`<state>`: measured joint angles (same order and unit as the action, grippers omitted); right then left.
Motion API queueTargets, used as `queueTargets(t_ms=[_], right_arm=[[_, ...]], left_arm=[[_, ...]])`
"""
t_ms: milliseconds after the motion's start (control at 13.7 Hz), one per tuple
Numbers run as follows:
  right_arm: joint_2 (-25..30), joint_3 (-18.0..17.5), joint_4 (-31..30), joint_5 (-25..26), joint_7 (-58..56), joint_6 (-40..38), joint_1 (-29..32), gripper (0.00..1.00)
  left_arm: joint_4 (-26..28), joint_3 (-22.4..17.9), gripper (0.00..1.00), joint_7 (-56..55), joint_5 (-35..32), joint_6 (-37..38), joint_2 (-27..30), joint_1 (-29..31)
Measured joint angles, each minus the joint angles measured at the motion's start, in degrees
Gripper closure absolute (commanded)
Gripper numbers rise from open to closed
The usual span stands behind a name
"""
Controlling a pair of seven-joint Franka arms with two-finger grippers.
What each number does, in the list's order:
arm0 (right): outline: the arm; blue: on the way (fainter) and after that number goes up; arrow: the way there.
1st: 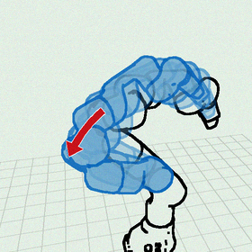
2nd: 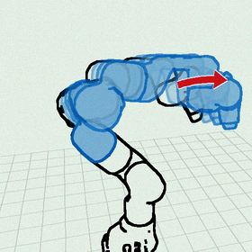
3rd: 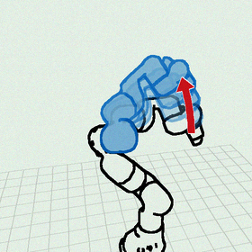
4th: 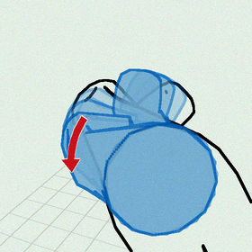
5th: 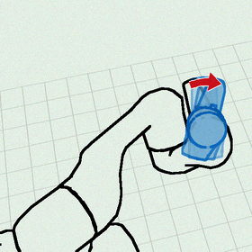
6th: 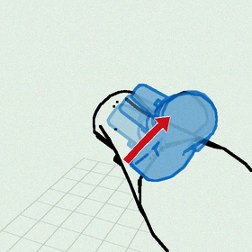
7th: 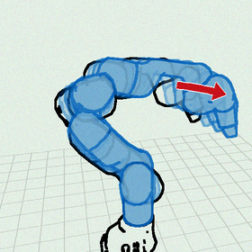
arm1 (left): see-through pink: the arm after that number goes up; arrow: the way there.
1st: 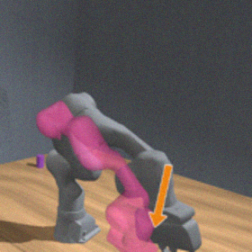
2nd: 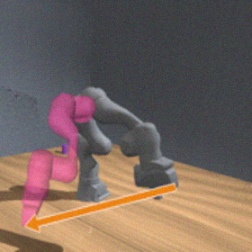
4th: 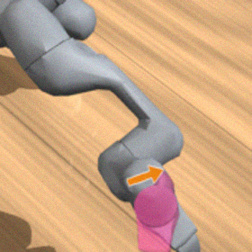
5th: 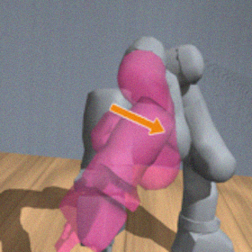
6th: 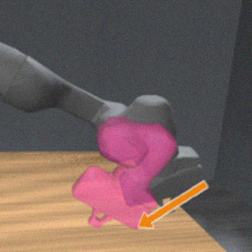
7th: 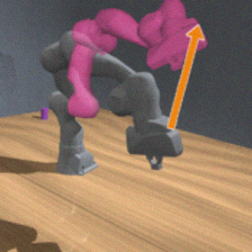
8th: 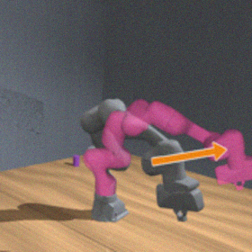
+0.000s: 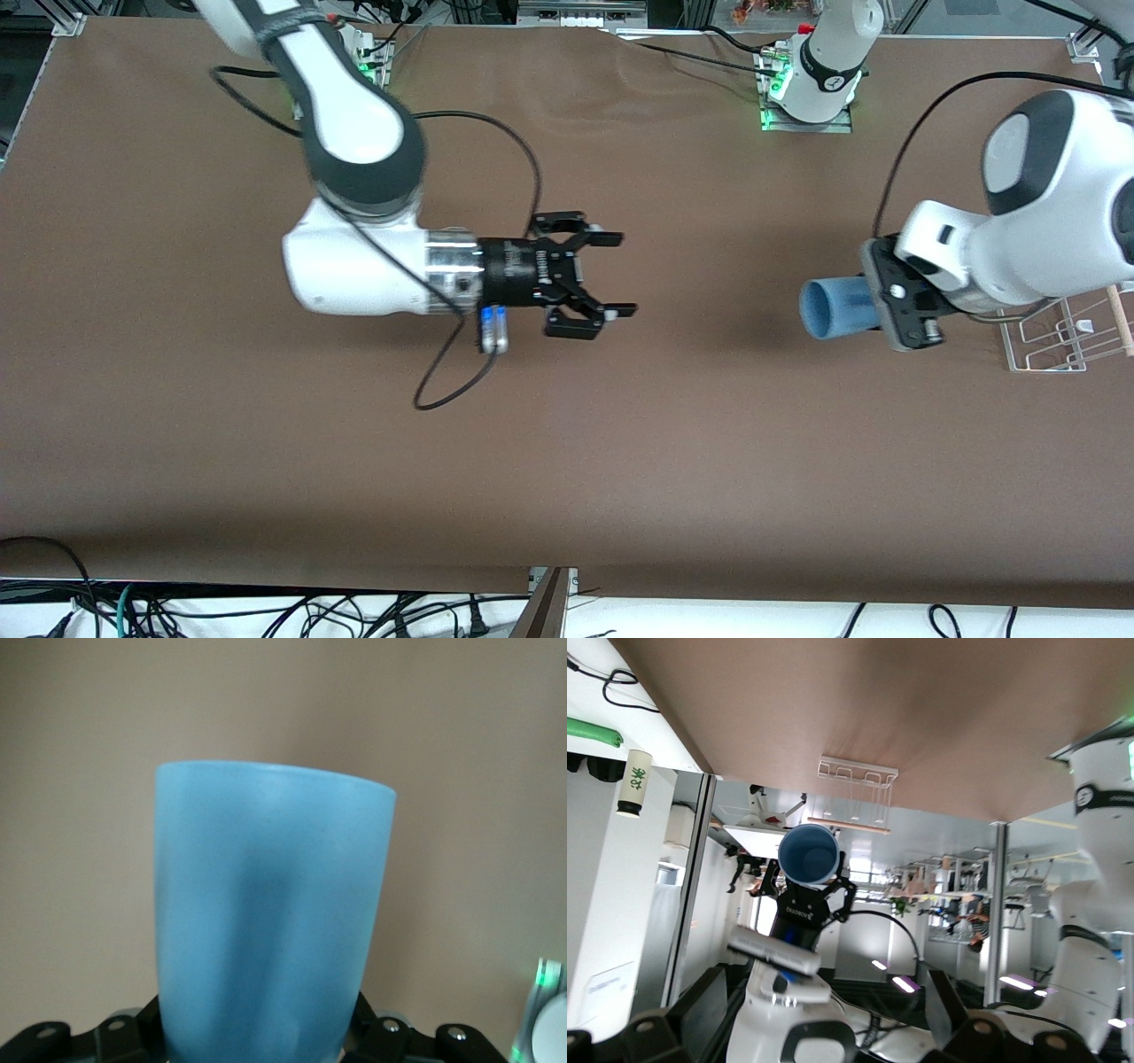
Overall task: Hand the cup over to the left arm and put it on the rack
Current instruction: 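Open the right gripper while the left gripper pulls the cup away, then carry the cup to the rack with the left gripper while the right gripper retracts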
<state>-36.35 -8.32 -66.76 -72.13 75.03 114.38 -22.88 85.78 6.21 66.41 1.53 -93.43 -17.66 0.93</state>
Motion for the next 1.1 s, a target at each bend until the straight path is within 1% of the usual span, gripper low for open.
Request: queueTargets(t_ms=[146,219,365,511,658,804,950,1096], right_arm=[[3.1,0.8,-0.5,2.1,-0.9,-7.2,2.8,0.01],[5.2,2.5,-1.7,2.7,-2.5,-10.9,3.4,0.01],[10.0,7.5,-5.9,3.6,-7.2,-18.4,3.7,0.01],[15.0,12.4,-11.5,7.3,-14.6,-24.8,3.9,0.01],[18.9,16.2,-15.5,14.3,-22.7,-30.8,4.1,0.01],[21.7,18.4,-16.8,23.4,-31.0,-35.1,4.1,0.01],[23.8,19.4,-17.4,33.5,-40.4,-37.3,4.1,0.01],[25.4,19.5,-17.6,44.0,-48.7,-37.2,4.0,0.01]], left_arm=[[0.0,-3.5,1.0,0.6,-5.7,2.6,0.0,1.0],[0.0,-4.3,1.0,0.8,-9.4,4.0,0.0,2.0],[0.2,-4.6,1.0,0.8,-18.8,6.2,-0.1,3.5],[1.3,-4.6,1.0,0.8,-29.8,7.2,-0.3,4.1],[4.3,-4.6,1.0,0.8,-39.7,7.2,-0.5,5.1],[8.3,-4.7,1.0,0.8,-49.8,4.9,-0.9,6.7],[12.8,-4.7,1.0,0.8,-59.8,-0.9,-1.4,8.2],[16.9,-4.7,1.0,0.7,-68.5,-5.9,-1.6,9.5]])
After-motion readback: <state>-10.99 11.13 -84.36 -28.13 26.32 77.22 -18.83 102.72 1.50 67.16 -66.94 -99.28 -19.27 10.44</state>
